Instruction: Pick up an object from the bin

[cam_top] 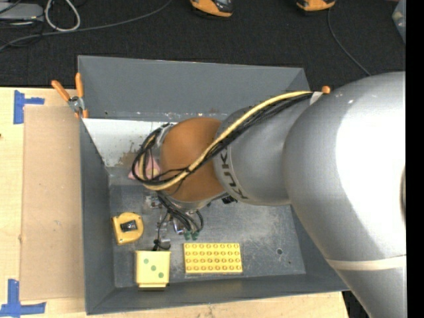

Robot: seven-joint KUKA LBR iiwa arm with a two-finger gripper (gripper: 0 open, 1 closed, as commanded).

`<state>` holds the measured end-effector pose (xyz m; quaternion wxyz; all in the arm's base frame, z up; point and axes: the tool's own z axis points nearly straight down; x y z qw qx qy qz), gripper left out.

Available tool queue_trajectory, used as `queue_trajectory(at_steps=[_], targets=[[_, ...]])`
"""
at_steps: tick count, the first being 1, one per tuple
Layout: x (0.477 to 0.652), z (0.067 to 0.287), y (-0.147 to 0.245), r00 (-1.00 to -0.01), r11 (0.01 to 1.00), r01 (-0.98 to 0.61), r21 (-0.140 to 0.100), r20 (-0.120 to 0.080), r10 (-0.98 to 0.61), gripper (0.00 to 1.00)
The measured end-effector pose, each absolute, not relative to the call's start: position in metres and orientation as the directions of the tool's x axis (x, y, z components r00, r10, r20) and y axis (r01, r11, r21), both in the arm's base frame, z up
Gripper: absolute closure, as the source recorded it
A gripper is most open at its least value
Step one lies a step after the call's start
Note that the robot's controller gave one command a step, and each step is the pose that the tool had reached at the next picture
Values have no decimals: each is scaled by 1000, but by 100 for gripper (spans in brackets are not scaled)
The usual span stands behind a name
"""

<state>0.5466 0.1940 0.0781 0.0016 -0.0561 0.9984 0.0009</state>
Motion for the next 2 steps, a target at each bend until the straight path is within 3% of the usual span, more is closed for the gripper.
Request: queue_trajectory(at_steps=[1,2], targets=[[548,77,180,-977,978,-211,0,-6,-211,0],[522,71,204,-960,960,-280,0,-10,-280,100]])
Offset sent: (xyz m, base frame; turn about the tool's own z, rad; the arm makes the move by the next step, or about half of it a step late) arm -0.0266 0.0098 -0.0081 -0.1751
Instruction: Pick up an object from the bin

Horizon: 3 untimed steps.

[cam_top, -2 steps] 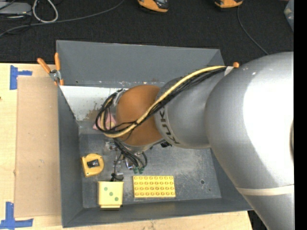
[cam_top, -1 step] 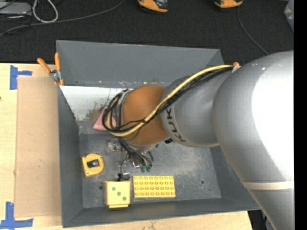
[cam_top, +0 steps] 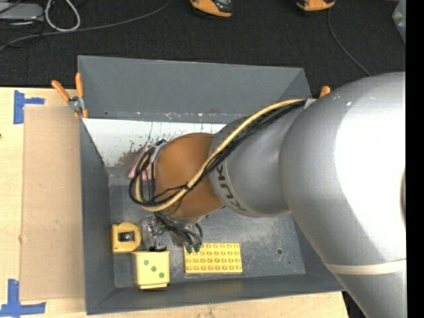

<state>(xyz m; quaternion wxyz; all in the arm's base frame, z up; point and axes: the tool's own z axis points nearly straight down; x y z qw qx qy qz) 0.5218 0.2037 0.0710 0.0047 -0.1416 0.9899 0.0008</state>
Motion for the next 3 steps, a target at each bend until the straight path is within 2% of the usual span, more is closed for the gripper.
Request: queue_trajectory(at_steps=[1,2,3], targets=[[522,71,204,-960,960,-279,1,-9,-279,100],[524,70,219,-946,946,-325,-10,-7,-325,100],[497,77,236,-927,928,-373,-7,-42,-372,100]])
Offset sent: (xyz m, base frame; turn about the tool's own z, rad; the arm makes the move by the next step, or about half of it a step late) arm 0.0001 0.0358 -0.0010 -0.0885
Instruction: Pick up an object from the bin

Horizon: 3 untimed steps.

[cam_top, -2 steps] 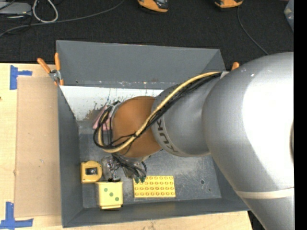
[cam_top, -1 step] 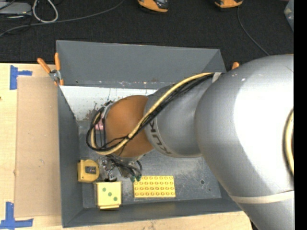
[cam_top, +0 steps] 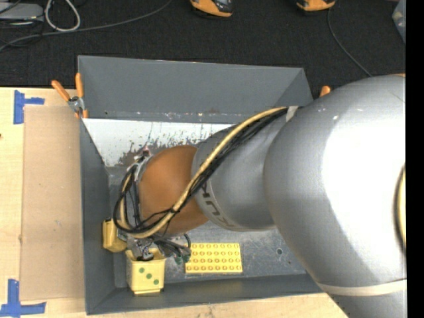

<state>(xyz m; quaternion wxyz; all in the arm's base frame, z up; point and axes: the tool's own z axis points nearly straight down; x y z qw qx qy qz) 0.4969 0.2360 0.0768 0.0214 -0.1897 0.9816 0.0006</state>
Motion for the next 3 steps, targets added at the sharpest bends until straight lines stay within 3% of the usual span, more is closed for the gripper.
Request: queue_trajectory(at_steps=[1,2,3], targets=[[469,82,241,-927,930,-367,-6,-79,-366,100],[470,81,241,-928,931,-365,-6,-76,-365,100],[474,83,199,-899,903,-429,-15,-87,-428,100]])
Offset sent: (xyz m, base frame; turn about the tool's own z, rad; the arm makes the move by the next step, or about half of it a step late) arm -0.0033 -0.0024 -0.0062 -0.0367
